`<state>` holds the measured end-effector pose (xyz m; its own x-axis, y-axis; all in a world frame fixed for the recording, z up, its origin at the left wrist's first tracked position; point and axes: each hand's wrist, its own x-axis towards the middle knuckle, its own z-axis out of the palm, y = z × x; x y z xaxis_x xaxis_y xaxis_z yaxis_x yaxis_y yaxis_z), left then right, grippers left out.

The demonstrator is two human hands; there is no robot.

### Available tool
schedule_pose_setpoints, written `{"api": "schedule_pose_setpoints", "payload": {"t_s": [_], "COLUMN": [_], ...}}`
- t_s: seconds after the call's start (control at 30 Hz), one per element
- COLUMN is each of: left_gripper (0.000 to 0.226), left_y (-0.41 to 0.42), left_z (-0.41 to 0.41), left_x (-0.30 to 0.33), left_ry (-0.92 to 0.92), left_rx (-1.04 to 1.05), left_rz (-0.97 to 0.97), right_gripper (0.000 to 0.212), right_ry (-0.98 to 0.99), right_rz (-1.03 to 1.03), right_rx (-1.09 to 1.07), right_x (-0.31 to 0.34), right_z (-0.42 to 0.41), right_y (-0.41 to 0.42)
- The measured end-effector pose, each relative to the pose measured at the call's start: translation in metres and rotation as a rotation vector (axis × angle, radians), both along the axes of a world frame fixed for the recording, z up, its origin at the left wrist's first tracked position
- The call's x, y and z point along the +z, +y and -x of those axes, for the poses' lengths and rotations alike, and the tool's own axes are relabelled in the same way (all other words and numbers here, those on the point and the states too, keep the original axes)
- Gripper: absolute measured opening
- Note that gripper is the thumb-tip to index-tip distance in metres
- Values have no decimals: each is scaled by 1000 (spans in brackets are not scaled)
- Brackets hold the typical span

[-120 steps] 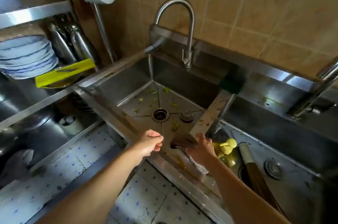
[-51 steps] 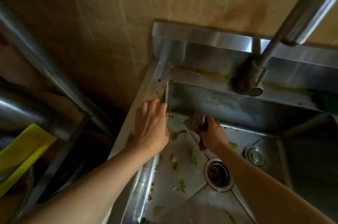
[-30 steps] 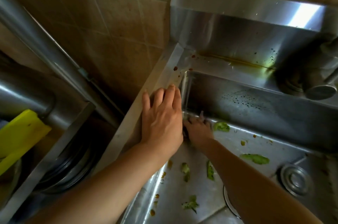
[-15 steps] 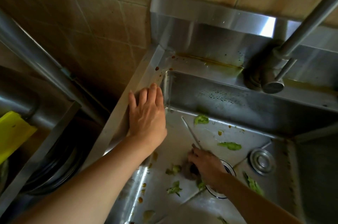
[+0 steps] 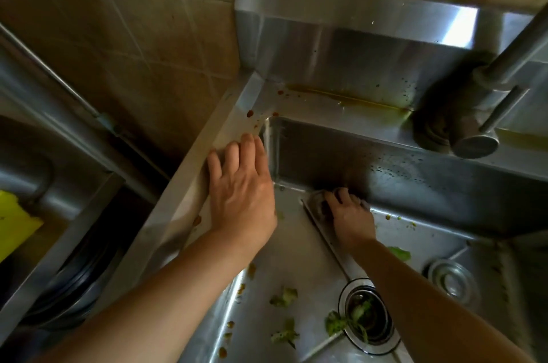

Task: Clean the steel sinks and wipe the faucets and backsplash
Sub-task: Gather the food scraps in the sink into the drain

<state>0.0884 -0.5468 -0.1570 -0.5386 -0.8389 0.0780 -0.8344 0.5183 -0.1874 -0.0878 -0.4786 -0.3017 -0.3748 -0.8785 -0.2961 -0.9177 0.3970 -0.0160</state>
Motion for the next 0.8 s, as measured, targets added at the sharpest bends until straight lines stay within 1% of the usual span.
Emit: {"api": "schedule_pose_setpoints", "payload": {"t_s": [0.07,0.17,0.27,0.3,0.33,0.37,0.4,0.43,0.5,0.57,0.63,0.7,0.8], "left_gripper": [97,101,102,101,100,99,99,99,99,101,102,101,101], "left_y": [0,1,1,1,2,4,7,11,21,29,31,33,34], "left_z": [0,0,0,-1,-2,-3,-5,-8,-13,-16,-15,-13,-9], "left_x": [0,4,8,10,11,12,12,12,10,5,4,2,-1], "left_ry": [0,-12,-16,-7,1,6,10,16,37,19,8,-1,-19], "left_rx": [10,39,41,43,45,50,57,64,82,113,124,133,135], "left_rz": [-18,-53,-76,-86,-98,-107,-107,-98,-76,-70,-57,-49,-36], "right_gripper": [53,53,62,59,53,46,44,45,47,45,44,45,48], "right_ry": [-54,-115,-152,-149,-189,-224,-257,-313,-355,-317,-221,-111,-27], "right_rz": [-14,-37,-15,-53,-112,-150,-160,-127,12,107,152,143,101], "right_rx": [15,112,171,203,207,179,160,72,-106,-233,-329,-365,-383], "right_x": [-2,-2,0,2,6,9,11,15,30,45,54,49,29], "right_z": [-4,-27,-46,-50,-52,-53,-51,-46,-29,-6,21,48,74], "right_y": [9,43,87,98,106,113,119,123,122,112,97,85,80]}}
